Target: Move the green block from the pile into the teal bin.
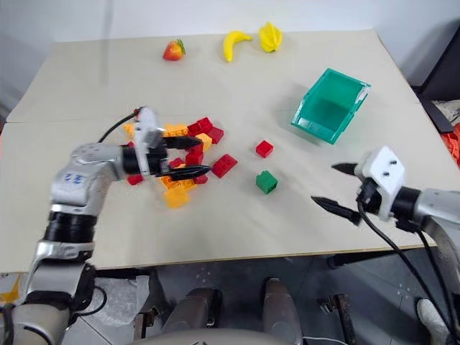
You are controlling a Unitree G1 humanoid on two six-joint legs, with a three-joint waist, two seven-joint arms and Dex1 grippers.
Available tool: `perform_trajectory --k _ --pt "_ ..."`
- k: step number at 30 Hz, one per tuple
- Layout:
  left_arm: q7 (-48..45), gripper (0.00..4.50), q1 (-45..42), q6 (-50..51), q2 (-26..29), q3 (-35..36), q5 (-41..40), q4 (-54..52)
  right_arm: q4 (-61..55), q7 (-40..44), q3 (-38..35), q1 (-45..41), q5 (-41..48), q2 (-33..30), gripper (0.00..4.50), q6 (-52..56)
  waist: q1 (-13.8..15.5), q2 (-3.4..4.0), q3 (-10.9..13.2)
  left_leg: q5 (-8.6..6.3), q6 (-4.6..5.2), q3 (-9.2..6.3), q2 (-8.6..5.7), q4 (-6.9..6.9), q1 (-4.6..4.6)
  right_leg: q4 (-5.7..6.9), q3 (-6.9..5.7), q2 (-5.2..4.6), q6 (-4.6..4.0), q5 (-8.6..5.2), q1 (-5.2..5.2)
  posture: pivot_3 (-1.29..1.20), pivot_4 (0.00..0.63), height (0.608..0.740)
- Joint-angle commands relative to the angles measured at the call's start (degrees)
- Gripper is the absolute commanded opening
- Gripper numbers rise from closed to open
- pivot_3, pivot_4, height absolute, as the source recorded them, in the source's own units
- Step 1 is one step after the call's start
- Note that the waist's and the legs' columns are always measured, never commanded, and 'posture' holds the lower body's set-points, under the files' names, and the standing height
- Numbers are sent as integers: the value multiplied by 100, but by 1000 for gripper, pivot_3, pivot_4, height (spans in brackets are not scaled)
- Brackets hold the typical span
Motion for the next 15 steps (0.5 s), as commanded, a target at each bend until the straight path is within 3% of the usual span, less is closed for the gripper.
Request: perform_trajectory --k 1,4,8,15 --pt "-130 4478 304 -182 91 533 -490 -212 -439 186 -567 350 186 -219 4500 264 28 1 0 -1 1 3 0 0 5 -2 3 -1 0 0 2 0 150 740" --pt "-142 4478 692 -684 279 934 -507 -51 -727 -3 -592 338 402 -201 4500 677 41 0 0 -1 2 5 2 1 16 -7 3 1 0 0 15 0 150 740" --pt "-273 4478 1046 -1340 268 1307 -717 -88 -1207 -953 501 -694 855 349 4500 1706 -2 -1 0 -2 -2 8 11 1 32 -11 8 1 -5 3 25 0 150 740" --pt "-688 4478 1508 -2069 186 1305 -917 -285 -320 -2170 2554 -2186 -397 1456 4500 1887 23 0 1 -3 -3 3 6 -1 23 -22 2 -8 -8 6 19 0 150 740"
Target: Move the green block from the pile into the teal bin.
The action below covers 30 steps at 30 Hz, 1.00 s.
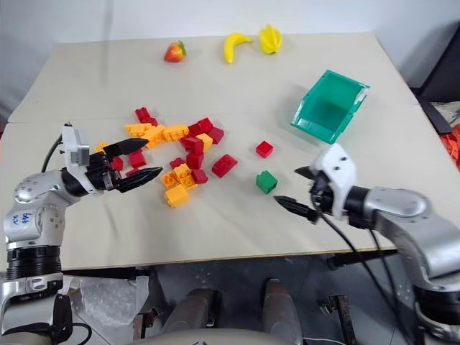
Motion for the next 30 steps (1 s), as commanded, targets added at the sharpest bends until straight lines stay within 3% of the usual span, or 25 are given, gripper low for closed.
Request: perform_trajectory --k 1,7,8,11,18,23,30 --pt "-293 4478 142 -515 -8 77 -207 -283 617 -462 823 -463 -887 239 4500 -227 21 0 0 0 1 0 -2 0 -2 -2 -1 -1 0 0 -1 0 150 740" --pt "-285 4478 322 -738 -28 30 -250 -372 1411 -609 1450 -923 -1519 761 4500 -456 1 -1 -1 -3 1 2 0 -4 -9 -7 -9 0 0 0 -8 0 150 740" --pt "-249 4496 348 -785 -58 52 -271 -404 1407 -597 1495 -983 -1539 808 4323 -340 -3 0 -1 -3 1 2 0 -4 -10 -5 -9 1 0 0 -10 0 150 740" --pt "-192 4500 404 -821 -72 88 -331 -485 1253 -565 1437 -1047 -1489 864 3686 -71 -48 0 -1 -3 1 2 2 -4 -10 -4 -9 5 0 0 -10 0 150 740" --pt "-11 4500 352 -680 -27 35 -385 -644 983 -724 1031 -1118 -1492 937 1472 -19 -107 -1 -1 -3 1 1 5 -7 -11 -3 -9 7 0 0 -11 0 150 740" --pt "973 4500 -68 -364 -227 -378 120 -884 1271 -1175 678 -1480 -1792 1006 1479 -185 -93 -1 -1 -3 1 1 2 -5 -12 -2 -9 7 0 0 -13 0 150 740" --pt "2005 4500 -915 28 -819 -1290 784 -784 3098 -2092 254 -2777 -2569 1146 1479 -1100 -124 -1 -1 -3 1 5 -4 -15 -13 17 -7 12 4 2 -18 0 150 740"
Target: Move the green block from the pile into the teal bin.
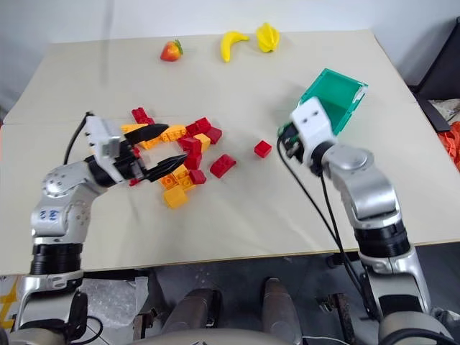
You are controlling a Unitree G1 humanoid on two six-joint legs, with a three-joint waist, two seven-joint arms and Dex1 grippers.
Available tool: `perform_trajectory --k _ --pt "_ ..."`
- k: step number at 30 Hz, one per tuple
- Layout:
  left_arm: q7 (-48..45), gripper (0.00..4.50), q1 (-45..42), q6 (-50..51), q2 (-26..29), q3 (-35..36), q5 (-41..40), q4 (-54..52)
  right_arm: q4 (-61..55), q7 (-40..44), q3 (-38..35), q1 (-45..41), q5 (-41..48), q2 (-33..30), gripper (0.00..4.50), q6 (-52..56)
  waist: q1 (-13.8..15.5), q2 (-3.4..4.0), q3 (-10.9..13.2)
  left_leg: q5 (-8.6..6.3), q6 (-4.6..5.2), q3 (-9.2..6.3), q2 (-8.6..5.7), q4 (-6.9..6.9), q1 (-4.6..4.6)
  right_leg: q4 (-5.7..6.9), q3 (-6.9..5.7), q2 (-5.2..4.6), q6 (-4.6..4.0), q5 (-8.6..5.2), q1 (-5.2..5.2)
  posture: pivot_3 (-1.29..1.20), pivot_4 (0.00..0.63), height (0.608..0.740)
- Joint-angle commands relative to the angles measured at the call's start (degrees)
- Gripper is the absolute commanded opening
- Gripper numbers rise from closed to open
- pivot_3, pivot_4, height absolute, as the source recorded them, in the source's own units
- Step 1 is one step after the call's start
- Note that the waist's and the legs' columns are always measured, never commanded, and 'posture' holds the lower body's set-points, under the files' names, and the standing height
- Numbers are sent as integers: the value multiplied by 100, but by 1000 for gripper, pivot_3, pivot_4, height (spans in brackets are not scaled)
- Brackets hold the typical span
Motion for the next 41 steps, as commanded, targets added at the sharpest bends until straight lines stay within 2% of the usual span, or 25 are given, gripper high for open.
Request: perform_trajectory --k 1,4,6,11,15,18,23,26,27,29,31,36,41 --pt "427 4500 -498 -40 -340 -423 373 119 1323 -558 -138 -735 -641 -15 1479 -865 -8 0 0 0 0 6 -4 -2 -1 0 3 0 0 0 -4 0 150 740" --pt "668 4500 -981 -139 -616 -582 621 712 3070 -1067 139 -1500 -1268 11 1479 -1598 -16 0 0 1 0 17 -18 3 -3 2 6 1 0 0 -8 0 150 740" --pt "657 4500 -1154 -214 -644 -644 726 966 3872 -1043 202 -1821 -1407 81 1479 -2059 -65 0 0 2 -1 19 -15 -1 -2 2 6 6 0 0 -9 0 150 740" --pt "646 4500 -1297 -329 -698 -568 700 1173 5019 -486 -366 -2380 -878 296 3080 -2731 -205 0 0 3 -3 27 -8 -36 0 -15 8 6 0 0 -14 0 150 740" --pt "656 4500 -1160 -214 -577 -462 638 989 5082 -363 -382 -2527 -963 231 4393 -2840 -242 3 1 4 -4 28 9 -48 0 -17 8 0 0 0 -23 0 150 740" --pt "527 4500 -883 -45 -378 -302 458 624 4408 156 -435 -2261 -722 221 4456 -2589 -275 4 1 4 -4 28 12 -50 0 -17 8 0 0 0 -23 0 150 740" --pt "271 4500 -77 461 167 315 -160 -160 2834 1401 -455 -1218 -196 -9 4456 -2371 -279 5 0 4 -4 23 17 -56 0 -19 7 0 0 0 -23 0 150 740" --pt "85 4500 611 567 762 729 -165 -221 2451 2144 -401 -644 -52 -297 4456 -2526 -265 6 0 3 -3 23 12 -52 0 -20 7 -6 0 0 -21 0 150 740" --pt "23 4500 899 524 914 950 -223 -269 2283 2496 -474 -438 164 -362 4456 -2543 -257 7 1 3 -3 24 13 -54 2 -19 8 -5 0 0 -21 0 150 740" --pt "-321 4500 1685 -4 1238 1670 -264 -124 1960 3991 -627 229 804 -621 4456 -3332 -244 7 1 3 -2 25 13 -55 3 -21 8 -4 0 0 -20 0 150 740" --pt "-559 4500 2114 -98 1428 2116 -448 54 2024 4656 -663 581 990 -827 4456 -3608 -244 7 1 -2 -4 29 24 -72 13 -36 8 5 -1 -1 -14 0 150 740" --pt "-629 4500 2661 -462 1613 2739 -433 484 3123 5232 -689 860 870 -938 4456 -4475 -124 7 2 -2 6 49 14 -54 29 -45 8 -15 0 0 0 0 150 740" --pt "-586 4500 2839 -698 1666 3075 -417 642 3388 5070 -736 735 900 -764 4456 -4552 -101 8 2 -1 7 46 12 -55 34 -36 8 -23 -1 0 1 0 150 740"
